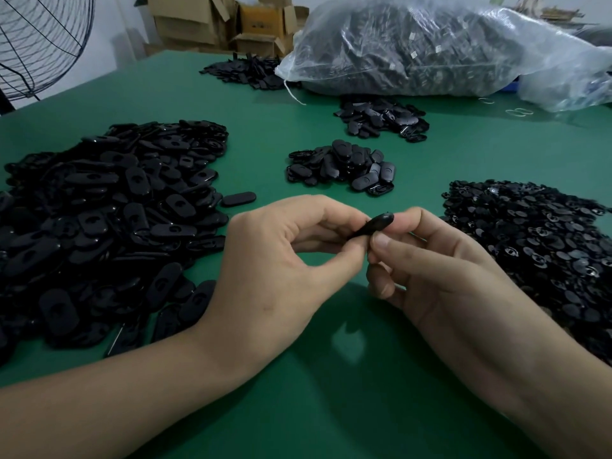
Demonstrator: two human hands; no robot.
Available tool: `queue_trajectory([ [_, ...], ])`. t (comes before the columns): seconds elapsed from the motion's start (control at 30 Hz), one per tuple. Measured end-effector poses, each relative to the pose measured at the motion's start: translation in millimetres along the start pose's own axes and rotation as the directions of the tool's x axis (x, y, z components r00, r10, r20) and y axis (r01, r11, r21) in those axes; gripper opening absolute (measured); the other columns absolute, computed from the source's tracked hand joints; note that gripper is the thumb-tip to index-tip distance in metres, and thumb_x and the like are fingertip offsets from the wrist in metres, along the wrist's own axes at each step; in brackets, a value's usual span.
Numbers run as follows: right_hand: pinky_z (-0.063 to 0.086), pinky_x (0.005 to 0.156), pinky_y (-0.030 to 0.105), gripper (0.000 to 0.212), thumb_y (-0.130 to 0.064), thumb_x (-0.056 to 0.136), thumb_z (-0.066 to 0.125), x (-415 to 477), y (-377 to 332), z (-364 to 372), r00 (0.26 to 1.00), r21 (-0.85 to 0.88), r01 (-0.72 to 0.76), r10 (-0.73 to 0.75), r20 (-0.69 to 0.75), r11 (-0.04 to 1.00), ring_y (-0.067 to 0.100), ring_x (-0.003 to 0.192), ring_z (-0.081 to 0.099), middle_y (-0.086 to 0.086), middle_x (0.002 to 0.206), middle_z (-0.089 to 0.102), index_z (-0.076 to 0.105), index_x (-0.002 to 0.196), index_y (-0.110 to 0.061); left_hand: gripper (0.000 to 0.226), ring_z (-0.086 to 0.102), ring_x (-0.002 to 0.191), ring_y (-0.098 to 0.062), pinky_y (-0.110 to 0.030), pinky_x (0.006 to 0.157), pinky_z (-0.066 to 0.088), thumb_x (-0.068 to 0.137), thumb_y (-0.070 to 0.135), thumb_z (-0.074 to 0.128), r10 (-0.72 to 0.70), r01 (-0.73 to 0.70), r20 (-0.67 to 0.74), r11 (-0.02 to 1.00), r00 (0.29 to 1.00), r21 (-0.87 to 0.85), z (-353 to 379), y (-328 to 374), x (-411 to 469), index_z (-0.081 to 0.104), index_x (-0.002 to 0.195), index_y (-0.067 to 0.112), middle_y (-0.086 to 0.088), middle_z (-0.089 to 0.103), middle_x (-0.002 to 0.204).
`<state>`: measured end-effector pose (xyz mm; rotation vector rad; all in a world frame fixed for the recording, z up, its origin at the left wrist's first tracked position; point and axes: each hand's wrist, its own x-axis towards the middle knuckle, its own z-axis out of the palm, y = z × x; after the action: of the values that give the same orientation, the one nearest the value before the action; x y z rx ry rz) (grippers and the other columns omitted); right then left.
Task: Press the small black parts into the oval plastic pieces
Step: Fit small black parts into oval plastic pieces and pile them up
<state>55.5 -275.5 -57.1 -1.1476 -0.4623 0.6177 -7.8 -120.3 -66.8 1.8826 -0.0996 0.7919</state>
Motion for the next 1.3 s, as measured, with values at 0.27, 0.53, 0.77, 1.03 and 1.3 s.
queue_trajectory([
  [0.27,0.046,0.055,0.025,0.020,-0.016,0.064,0.078,3.2,-1.9,-2.9,0.999,0.068,-0.053,0.052,0.013,0.996,0.018,0.053,0.053,0.006,0.070,0.060,0.062,0.077,-0.019,0.014,0.074,0.085,-0.005,-0.017,0.080,0.058,0.085,0.001,0.078,0.183,-0.177,-0.014,0.966,0.983,0.191,-3.1,5.3,-0.3,0.078,0.095,0.012,0.004,0.075,0.092],
  [0.53,0.044,0.058,0.029,0.024,-0.005,0.072,0.077,4.6,-1.8,-8.1,0.992,0.097,-0.116,0.111,0.058,0.988,0.018,0.054,0.055,0.004,0.071,0.061,0.059,0.079,-0.020,0.006,0.071,0.083,-0.007,-0.018,0.080,0.055,0.088,0.002,0.077,0.315,-0.300,0.005,0.899,0.949,0.319,-6.0,4.3,-0.2,0.079,0.092,0.006,0.000,0.074,0.089],
  [0.77,0.049,0.058,0.025,0.016,-0.011,0.075,0.074,2.4,-4.9,-6.8,1.000,-0.061,0.028,-0.028,0.008,0.998,0.020,0.058,0.055,0.009,0.072,0.061,0.060,0.079,-0.018,0.009,0.074,0.082,-0.008,-0.021,0.078,0.058,0.086,0.005,0.079,0.216,-0.212,0.012,0.946,0.976,0.247,-4.7,0.8,3.1,0.079,0.092,0.012,0.005,0.076,0.087],
  [1.03,0.053,0.059,0.027,0.020,-0.024,0.089,0.073,2.6,-5.8,-7.8,0.945,-0.520,0.253,-0.323,-0.046,0.816,0.018,0.059,0.064,0.007,0.072,0.071,0.061,0.080,-0.011,0.008,0.078,0.084,-0.016,-0.034,0.084,0.063,0.087,0.006,0.079,-0.187,0.205,0.140,0.970,0.972,-0.126,-1.8,-6.6,6.9,0.077,0.090,0.013,0.001,0.080,0.087],
  [1.3,0.044,0.052,0.020,0.025,-0.025,0.093,0.067,7.4,-3.2,-15.9,0.964,-0.423,0.129,-0.214,-0.160,0.897,0.016,0.051,0.056,0.008,0.067,0.068,0.064,0.086,-0.001,0.060,0.076,0.086,-0.013,-0.023,0.088,0.058,0.080,0.016,0.086,-0.116,0.097,0.414,0.993,0.903,0.067,-14.4,-4.4,31.8,0.066,0.135,0.029,0.003,0.077,0.091],
])
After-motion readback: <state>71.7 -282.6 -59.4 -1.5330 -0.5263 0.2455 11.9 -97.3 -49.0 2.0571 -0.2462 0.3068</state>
